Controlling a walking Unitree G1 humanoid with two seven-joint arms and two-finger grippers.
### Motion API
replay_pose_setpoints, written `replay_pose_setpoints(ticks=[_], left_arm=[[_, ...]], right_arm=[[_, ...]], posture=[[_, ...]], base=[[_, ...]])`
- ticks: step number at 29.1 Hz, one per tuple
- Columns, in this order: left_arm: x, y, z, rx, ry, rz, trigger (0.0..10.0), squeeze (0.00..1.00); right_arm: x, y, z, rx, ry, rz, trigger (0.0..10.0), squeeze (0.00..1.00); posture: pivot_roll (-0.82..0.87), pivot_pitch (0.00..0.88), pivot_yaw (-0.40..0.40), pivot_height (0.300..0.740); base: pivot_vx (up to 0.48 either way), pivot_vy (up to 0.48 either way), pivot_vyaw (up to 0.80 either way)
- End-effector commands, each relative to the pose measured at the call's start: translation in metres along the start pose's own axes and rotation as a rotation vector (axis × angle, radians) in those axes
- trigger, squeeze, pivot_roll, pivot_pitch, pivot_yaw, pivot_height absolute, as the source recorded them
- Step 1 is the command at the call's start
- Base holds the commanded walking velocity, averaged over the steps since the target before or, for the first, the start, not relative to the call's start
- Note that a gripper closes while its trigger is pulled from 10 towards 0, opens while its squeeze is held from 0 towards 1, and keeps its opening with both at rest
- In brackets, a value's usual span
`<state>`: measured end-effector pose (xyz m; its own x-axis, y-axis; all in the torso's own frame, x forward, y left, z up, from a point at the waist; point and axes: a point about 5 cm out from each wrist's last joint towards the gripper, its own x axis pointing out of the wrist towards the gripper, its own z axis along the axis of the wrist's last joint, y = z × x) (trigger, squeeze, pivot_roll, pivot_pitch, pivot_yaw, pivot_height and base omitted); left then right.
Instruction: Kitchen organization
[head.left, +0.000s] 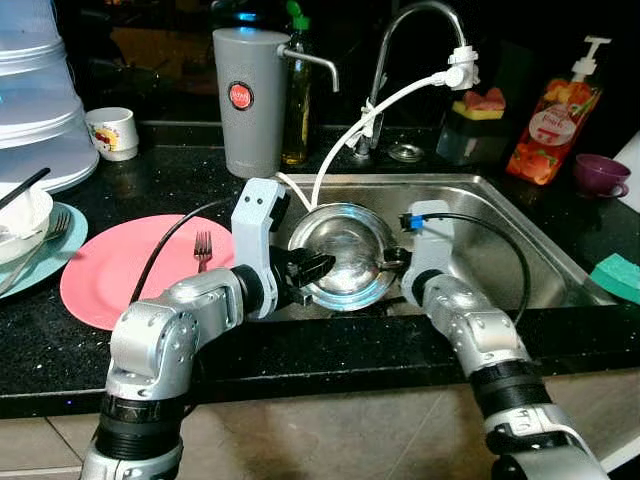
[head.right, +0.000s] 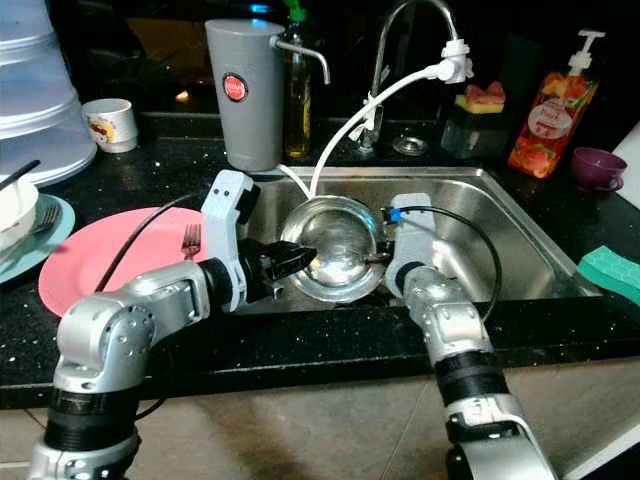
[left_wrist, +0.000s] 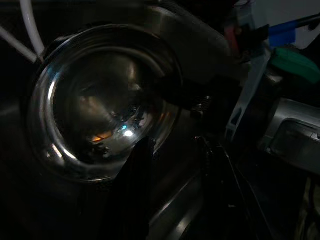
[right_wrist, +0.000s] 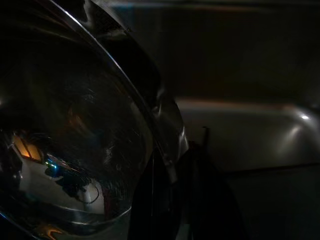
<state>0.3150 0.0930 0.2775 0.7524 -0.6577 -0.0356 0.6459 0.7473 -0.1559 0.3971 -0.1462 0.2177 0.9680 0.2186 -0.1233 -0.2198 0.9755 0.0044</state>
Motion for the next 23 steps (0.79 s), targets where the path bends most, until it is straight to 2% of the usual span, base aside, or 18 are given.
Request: replay_pose_setpoints(ticks=[1, 4, 5, 6, 8, 18, 20, 21, 23], left_arm=[[-0.001, -0.006, 0.004, 0.009, 0.01, -0.013, 10.0, 0.0], [-0.001, -0.009, 0.004, 0.0, 0.015, -0.014, 10.0, 0.0], [-0.001, -0.01, 0.004, -0.003, 0.017, -0.015, 10.0, 0.0], [-0.001, -0.01, 0.003, -0.006, 0.019, -0.014, 10.0, 0.0], [-0.001, -0.01, 0.003, -0.014, 0.019, -0.013, 10.0, 0.0], [-0.001, -0.011, 0.003, -0.024, 0.026, -0.01, 10.0, 0.0], [-0.002, -0.011, 0.003, -0.02, 0.026, -0.006, 10.0, 0.0], [-0.002, -0.011, 0.004, -0.007, 0.02, 0.004, 10.0, 0.0], [-0.002, -0.011, 0.005, 0.0, 0.015, 0.009, 10.0, 0.0]], right_arm=[[0.003, 0.003, -0.004, -0.012, 0.015, 0.014, 10.0, 0.0], [0.006, 0.005, -0.008, -0.022, 0.037, 0.014, 10.0, 0.0], [0.006, 0.006, -0.008, -0.026, 0.037, 0.016, 10.0, 0.04], [0.007, 0.007, -0.009, -0.027, 0.037, 0.017, 10.0, 0.22], [0.007, 0.007, -0.01, -0.036, 0.04, 0.003, 10.0, 1.0], [0.008, 0.002, -0.005, -0.028, -0.002, -0.02, 10.0, 1.0], [0.007, 0.0, 0.004, -0.024, -0.043, -0.025, 10.0, 1.0], [0.005, -0.001, 0.016, -0.021, -0.092, -0.025, 10.0, 1.0], [0.004, -0.001, 0.02, -0.02, -0.113, -0.024, 10.0, 1.0]], posture=[[0.07, 0.148, -0.077, 0.74], [0.07, 0.148, -0.077, 0.74], [0.07, 0.148, -0.077, 0.74], [0.07, 0.146, -0.079, 0.74], [0.07, 0.146, -0.079, 0.74], [0.06, 0.154, -0.076, 0.74], [0.06, 0.154, -0.076, 0.74], [0.06, 0.157, -0.076, 0.74], [0.06, 0.157, -0.076, 0.74]], base=[[0.0, 0.0, 0.0], [0.0, 0.0, 0.0], [0.0, 0.0, 0.0], [0.0, 0.0, 0.0], [0.0, 0.0, 0.0], [0.0, 0.0, 0.0], [0.0, 0.0, 0.0], [0.0, 0.0, 0.0], [0.0, 0.0, 0.0]])
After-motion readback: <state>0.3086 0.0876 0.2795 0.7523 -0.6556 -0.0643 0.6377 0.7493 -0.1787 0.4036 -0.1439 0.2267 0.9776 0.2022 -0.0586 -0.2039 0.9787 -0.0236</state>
